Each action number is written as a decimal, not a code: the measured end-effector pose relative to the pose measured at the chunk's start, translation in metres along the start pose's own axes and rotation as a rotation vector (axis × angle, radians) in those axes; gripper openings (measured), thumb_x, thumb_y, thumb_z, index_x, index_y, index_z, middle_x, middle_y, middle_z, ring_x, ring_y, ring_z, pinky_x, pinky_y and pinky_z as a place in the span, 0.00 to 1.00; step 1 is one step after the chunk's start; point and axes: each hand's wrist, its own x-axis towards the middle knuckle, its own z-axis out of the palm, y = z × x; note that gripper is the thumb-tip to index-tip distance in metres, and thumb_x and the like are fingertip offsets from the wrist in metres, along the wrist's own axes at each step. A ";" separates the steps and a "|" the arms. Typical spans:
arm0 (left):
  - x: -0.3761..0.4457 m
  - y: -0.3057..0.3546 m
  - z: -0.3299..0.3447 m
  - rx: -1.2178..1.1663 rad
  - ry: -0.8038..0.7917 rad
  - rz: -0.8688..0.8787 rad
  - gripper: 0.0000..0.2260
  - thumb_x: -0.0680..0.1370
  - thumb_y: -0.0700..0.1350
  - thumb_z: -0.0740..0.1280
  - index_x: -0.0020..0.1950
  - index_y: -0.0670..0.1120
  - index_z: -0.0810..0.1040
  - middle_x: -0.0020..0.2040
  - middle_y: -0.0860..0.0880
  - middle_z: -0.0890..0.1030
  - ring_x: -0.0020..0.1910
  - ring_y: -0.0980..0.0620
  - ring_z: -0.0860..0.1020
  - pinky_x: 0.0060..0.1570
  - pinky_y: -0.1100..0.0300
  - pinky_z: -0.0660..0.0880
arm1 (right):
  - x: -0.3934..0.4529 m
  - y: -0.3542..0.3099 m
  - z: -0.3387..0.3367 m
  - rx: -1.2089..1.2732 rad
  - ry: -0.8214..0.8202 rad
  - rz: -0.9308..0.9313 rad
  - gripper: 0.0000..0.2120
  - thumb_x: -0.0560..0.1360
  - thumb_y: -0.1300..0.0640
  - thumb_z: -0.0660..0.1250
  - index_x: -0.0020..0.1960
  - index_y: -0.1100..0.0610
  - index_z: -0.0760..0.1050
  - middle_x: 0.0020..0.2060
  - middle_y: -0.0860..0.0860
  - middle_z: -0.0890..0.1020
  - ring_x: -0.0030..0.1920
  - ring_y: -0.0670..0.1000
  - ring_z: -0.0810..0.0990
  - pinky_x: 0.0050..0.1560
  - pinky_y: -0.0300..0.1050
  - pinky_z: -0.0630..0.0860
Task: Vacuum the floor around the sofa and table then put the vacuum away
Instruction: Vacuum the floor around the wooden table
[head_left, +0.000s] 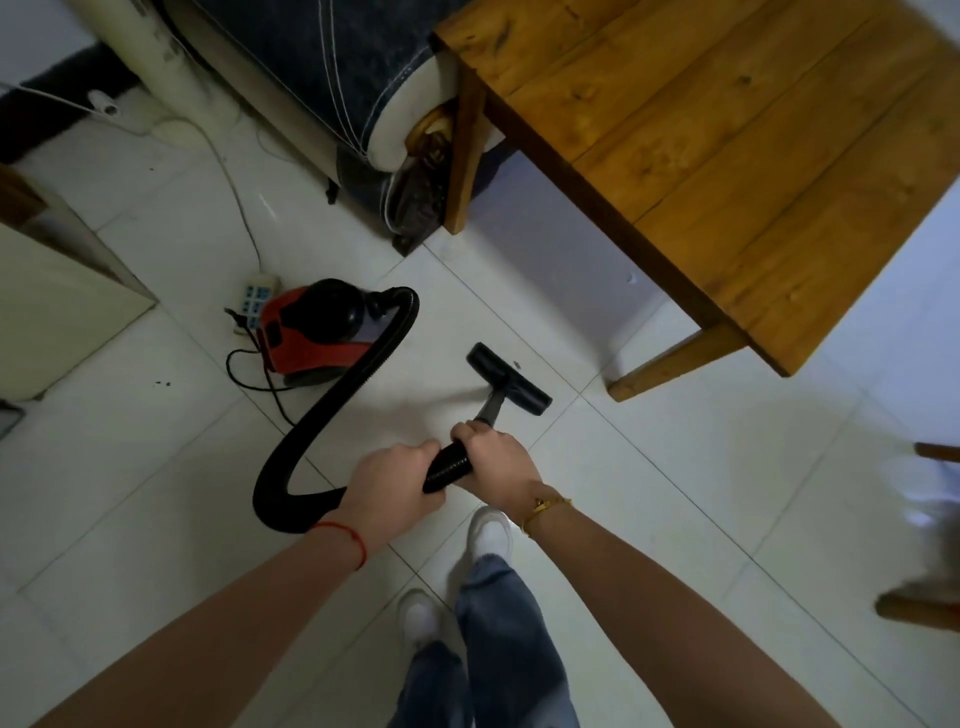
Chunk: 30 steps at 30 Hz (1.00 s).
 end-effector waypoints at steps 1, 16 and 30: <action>-0.004 0.002 0.002 0.019 -0.011 0.022 0.10 0.74 0.51 0.64 0.52 0.48 0.71 0.39 0.50 0.78 0.39 0.47 0.80 0.34 0.59 0.68 | -0.008 -0.001 0.004 0.013 0.009 0.022 0.14 0.74 0.53 0.67 0.56 0.59 0.71 0.51 0.56 0.77 0.48 0.58 0.79 0.43 0.45 0.72; 0.039 0.071 0.017 0.023 -0.007 0.040 0.11 0.75 0.50 0.64 0.53 0.47 0.71 0.40 0.49 0.78 0.38 0.46 0.78 0.35 0.58 0.67 | -0.017 0.078 -0.010 0.077 0.074 0.080 0.14 0.71 0.55 0.69 0.54 0.58 0.71 0.50 0.54 0.76 0.47 0.58 0.79 0.48 0.50 0.77; 0.137 0.137 0.006 -0.204 -0.009 -0.093 0.10 0.71 0.48 0.66 0.49 0.46 0.72 0.39 0.49 0.78 0.38 0.47 0.77 0.35 0.60 0.69 | 0.032 0.183 -0.086 -0.018 0.009 0.066 0.18 0.71 0.56 0.71 0.58 0.57 0.70 0.54 0.54 0.76 0.49 0.58 0.79 0.50 0.50 0.77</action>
